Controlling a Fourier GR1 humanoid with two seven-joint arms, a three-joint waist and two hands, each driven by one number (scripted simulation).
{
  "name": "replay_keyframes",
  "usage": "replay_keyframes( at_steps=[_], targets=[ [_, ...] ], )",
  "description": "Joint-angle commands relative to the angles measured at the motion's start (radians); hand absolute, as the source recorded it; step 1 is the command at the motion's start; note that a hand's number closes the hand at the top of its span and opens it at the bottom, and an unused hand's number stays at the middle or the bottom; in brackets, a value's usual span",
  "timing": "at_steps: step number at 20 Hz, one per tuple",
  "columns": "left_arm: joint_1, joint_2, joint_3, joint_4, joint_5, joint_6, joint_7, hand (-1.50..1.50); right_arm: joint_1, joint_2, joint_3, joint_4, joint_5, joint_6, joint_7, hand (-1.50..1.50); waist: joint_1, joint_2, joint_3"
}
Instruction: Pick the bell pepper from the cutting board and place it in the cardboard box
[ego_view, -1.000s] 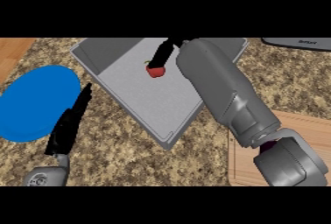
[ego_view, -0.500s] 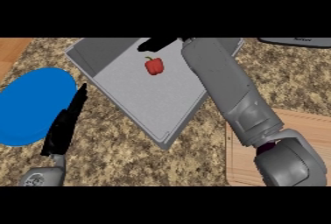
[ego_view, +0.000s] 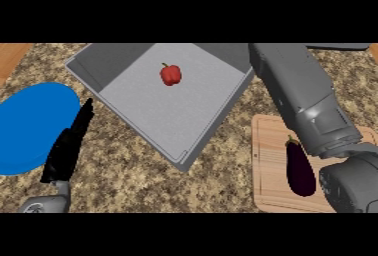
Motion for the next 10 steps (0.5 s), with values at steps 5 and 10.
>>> replay_keyframes(
  at_steps=[5, 10],
  targets=[
    [-0.01, 0.014, 0.033, 0.004, 0.015, 0.0, 0.013, 0.0, 0.105, -0.198, -0.083, 0.031, -0.064, 0.151, -0.105, -1.5, -0.019, -0.002, 0.001],
    [0.027, -0.025, -0.009, -0.002, -0.012, 0.022, -0.032, 0.0, 0.098, -0.329, -0.075, 0.059, -0.048, 0.293, -0.101, -1.5, -0.003, 0.003, 0.002]
  ],
)
